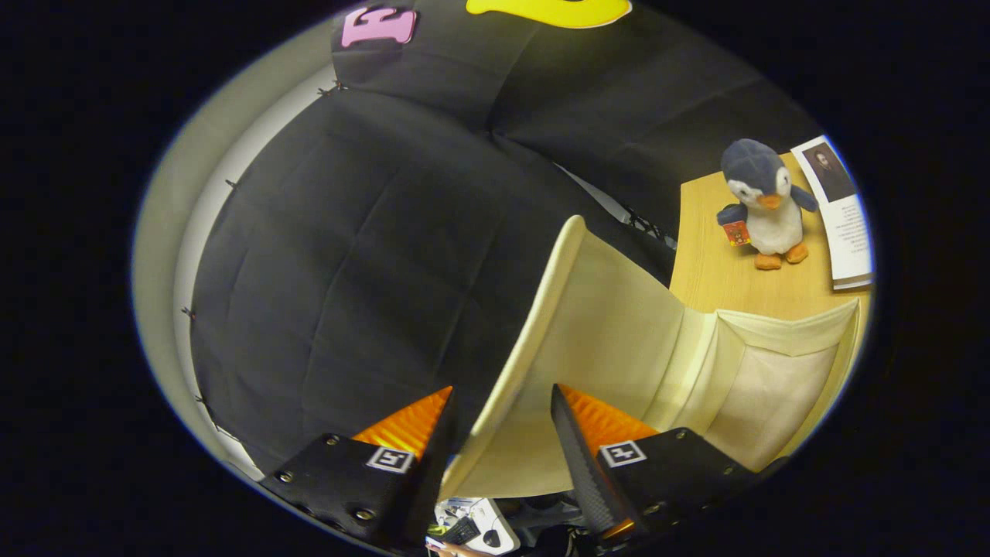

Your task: Open the storage box then place both shoes into the box .Put the left shoe in first, then the right shoe, with the right side of both shoes facing outward in a uniform manner.

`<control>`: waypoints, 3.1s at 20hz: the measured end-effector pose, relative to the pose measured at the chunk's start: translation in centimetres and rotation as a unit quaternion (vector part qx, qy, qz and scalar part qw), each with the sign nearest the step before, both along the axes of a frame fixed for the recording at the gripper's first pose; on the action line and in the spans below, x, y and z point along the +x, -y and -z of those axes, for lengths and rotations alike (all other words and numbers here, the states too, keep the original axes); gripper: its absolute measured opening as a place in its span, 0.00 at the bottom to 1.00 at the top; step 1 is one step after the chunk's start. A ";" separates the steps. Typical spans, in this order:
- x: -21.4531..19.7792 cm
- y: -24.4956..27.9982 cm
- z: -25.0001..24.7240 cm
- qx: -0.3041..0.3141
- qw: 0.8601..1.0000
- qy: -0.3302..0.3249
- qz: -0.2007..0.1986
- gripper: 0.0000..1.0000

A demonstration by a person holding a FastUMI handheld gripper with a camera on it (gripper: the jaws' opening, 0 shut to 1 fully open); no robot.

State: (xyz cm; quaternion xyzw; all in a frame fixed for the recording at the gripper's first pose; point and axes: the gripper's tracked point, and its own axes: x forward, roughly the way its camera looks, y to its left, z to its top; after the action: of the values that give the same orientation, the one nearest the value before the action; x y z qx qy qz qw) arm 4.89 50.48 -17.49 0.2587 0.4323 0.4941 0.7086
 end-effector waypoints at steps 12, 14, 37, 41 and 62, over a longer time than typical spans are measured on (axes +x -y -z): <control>1.6 2.0 1.1 -0.059 0.998 0.033 0.009 0.92; 2.6 4.7 0.9 -0.064 0.997 0.035 0.027 0.92; 2.2 44.3 13.7 -0.301 0.931 0.004 0.204 0.93; 1.2 47.5 16.4 -0.335 0.922 -0.012 0.193 0.93; 0.8 52.1 28.9 -0.477 0.869 -0.080 0.103 0.28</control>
State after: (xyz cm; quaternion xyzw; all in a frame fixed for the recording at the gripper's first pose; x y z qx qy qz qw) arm 5.72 -1.60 -46.40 -0.0292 0.6416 0.1295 0.7554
